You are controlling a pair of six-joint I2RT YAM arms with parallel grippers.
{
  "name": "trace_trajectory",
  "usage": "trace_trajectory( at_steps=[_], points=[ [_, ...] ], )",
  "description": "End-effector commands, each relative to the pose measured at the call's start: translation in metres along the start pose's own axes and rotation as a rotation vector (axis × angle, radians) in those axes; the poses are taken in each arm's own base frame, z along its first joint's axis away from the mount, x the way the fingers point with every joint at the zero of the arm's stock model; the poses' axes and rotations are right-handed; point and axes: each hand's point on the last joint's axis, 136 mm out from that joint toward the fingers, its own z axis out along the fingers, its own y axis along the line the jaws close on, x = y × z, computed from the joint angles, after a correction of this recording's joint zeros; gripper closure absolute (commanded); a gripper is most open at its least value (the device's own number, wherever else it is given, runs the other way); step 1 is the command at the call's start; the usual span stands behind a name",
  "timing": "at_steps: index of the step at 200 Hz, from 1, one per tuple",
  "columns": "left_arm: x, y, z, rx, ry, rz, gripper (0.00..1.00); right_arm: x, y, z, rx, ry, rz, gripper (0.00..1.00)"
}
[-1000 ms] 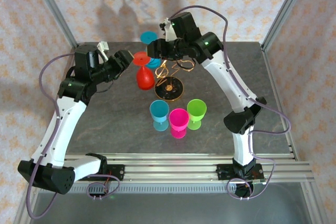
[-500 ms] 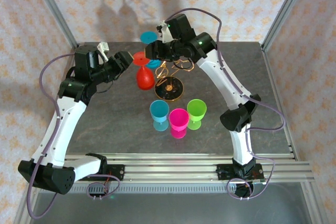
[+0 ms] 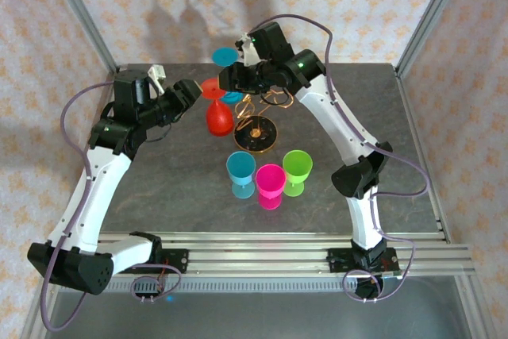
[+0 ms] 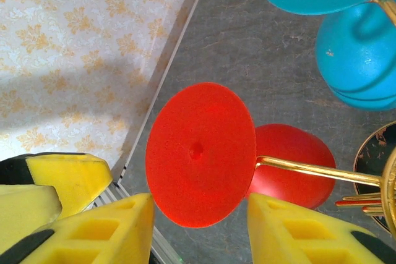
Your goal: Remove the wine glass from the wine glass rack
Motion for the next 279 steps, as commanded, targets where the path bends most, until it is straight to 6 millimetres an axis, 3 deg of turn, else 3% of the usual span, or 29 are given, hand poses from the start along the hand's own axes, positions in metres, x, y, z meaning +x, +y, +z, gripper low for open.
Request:
trace_trajectory(
  at_steps=[1, 148, 229, 250, 279],
  points=[
    [-0.005, -0.005, -0.008, 0.03, -0.028, 0.027, 0.4, -0.007, 0.006, 0.0, -0.03, -0.018, -0.001, 0.58],
    [-0.003, -0.005, -0.016, 0.04, -0.04, 0.026, 0.4, 0.006, 0.008, 0.009, -0.013, 0.013, 0.0, 0.59],
    [-0.005, -0.004, 0.003, 0.059, -0.012, -0.01, 0.48, -0.007, 0.031, -0.027, -0.055, -0.073, -0.017, 0.6],
    [-0.004, -0.004, 0.01, 0.067, 0.003, -0.018, 0.39, -0.008, 0.038, -0.041, -0.064, -0.095, -0.029, 0.6],
    [-0.007, 0.0, 0.018, 0.062, -0.002, -0.033, 0.41, -0.01, 0.043, -0.056, -0.069, -0.122, -0.041, 0.6]
  ],
)
